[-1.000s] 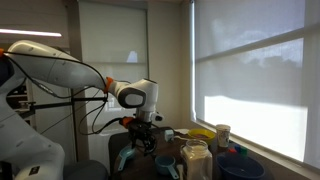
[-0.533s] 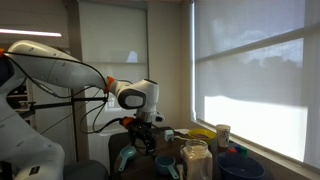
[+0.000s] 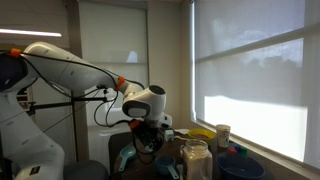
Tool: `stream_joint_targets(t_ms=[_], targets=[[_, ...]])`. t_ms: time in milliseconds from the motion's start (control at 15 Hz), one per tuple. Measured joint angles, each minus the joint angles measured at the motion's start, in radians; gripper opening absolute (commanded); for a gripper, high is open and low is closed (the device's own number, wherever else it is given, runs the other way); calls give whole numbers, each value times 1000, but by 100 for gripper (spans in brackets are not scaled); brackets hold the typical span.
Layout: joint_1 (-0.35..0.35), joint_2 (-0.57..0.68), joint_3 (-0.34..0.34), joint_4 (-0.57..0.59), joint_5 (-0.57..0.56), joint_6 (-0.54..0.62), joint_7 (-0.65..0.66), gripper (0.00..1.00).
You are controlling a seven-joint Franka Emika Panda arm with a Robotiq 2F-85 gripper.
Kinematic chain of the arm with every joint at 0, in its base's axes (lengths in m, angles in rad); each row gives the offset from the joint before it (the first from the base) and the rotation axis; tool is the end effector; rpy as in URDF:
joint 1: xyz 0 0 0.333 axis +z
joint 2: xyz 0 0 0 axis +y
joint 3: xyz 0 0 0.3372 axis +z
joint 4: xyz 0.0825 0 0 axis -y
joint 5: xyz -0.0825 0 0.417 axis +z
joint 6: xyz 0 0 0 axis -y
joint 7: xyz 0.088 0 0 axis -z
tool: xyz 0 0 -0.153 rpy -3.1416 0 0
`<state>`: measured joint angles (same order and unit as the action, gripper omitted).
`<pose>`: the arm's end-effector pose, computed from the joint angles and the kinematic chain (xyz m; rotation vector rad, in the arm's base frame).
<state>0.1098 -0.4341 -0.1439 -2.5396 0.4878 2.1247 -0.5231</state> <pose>0.4306 0.0269 0.3898 -2.6598 -0.3247 -0.1841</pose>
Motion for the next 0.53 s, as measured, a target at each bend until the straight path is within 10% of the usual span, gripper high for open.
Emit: stream_joint_targets(t_ms=[533], targets=[[0, 89, 29, 2, 106, 101, 131, 100]])
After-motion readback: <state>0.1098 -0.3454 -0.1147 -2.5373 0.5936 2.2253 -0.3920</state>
